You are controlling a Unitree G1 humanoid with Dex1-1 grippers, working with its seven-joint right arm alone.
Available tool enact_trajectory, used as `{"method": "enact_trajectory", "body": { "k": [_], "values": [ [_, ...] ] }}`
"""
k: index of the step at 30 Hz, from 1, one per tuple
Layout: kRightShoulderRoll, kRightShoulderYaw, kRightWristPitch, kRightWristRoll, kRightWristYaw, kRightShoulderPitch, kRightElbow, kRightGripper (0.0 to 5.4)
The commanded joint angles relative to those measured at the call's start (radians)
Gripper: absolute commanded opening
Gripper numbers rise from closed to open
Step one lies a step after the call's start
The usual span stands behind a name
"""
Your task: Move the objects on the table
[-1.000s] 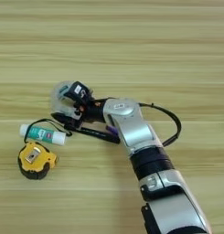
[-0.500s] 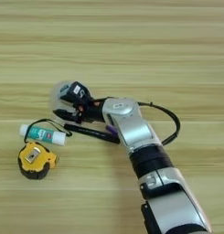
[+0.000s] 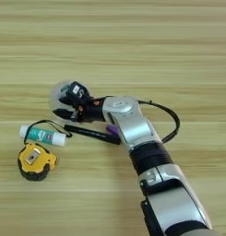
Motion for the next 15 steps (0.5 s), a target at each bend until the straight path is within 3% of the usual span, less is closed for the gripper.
{"method": "enact_trajectory", "body": {
  "k": [1, 7, 15],
  "values": [
    [0.002, 0.029, 0.011, -0.019, -0.004, -0.005, 0.024, 1.79],
    [0.011, 0.015, 0.01, 0.001, 0.002, -0.005, 0.017, 1.79],
    [-0.002, -0.07, -0.01, 0.078, -0.004, -0.025, -0.078, 1.67]
  ]
}}
